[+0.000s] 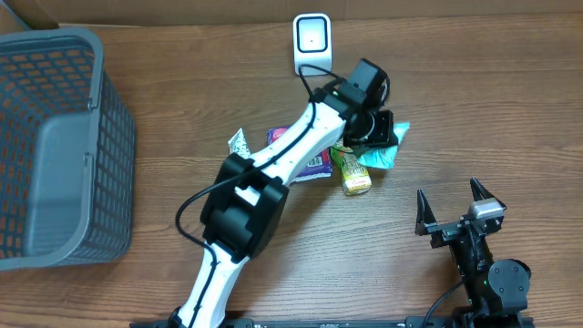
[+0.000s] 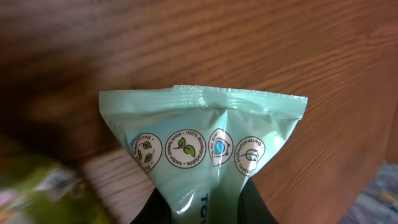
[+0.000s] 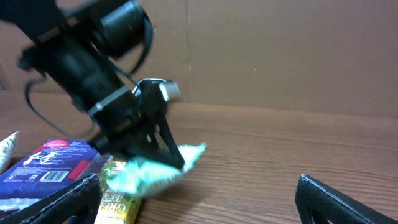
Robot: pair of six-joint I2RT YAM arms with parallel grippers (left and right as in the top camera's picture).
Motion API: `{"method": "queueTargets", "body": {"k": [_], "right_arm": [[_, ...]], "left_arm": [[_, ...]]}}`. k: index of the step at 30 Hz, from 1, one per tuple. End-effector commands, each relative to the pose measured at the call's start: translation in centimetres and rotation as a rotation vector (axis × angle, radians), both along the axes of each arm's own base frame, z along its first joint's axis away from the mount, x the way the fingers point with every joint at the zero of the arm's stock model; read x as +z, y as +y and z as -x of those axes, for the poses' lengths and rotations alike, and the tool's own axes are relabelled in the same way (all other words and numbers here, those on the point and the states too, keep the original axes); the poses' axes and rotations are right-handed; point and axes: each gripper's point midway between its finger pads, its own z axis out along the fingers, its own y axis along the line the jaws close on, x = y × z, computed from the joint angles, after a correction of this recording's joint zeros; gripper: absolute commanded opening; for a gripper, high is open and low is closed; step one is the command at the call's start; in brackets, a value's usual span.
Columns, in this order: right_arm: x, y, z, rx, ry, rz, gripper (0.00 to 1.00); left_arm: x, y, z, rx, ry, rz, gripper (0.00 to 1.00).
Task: Scan the item barcode
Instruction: 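Carry the wipes pack out and drop it right of the green carton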
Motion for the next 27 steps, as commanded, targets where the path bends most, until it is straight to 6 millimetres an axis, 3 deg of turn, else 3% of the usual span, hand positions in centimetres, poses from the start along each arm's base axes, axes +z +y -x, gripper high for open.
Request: {"method": "queueTargets", "body": {"k": [1, 6, 9, 12, 18, 23, 27], "right_arm": [[-0.1, 0.0, 0.0, -0.002, -0.006, 0.003, 1.0], [-0.1, 0.0, 0.0, -0.002, -0.006, 0.003, 1.0], [-0.1, 0.0, 0.0, -0.002, -0.006, 0.003, 1.0], [-0.1, 0.0, 0.0, -0.002, -0.006, 0.003, 1.0], [-0.1, 0.0, 0.0, -0.002, -0.006, 0.003, 1.0], [-0.1, 0.0, 0.0, -0.002, -0.006, 0.003, 1.0], [-0.1, 0.0, 0.0, -0.002, -0.006, 0.003, 1.0]], "left_arm": [[1.0, -1.4, 0.9, -0.023, 0.038, 0.069, 0.09], [1.6, -2.0, 0.7, -0.052, 0.002, 0.096, 0.74], [2.5, -2.2, 0.4, -0.058, -0.015, 0.104, 0.94], [4.6, -2.1, -0.3, -0.083, -0.066, 0.117, 0.98], [12.5, 0.1, -1.8, -0.093, -0.239, 0.091, 1.0], [20.3, 4.7, -1.5, -0.112, -0.431, 0.019, 1.0], [24.7, 11.3, -0.4, -0.035, -0.519, -0.124, 1.0]]}}
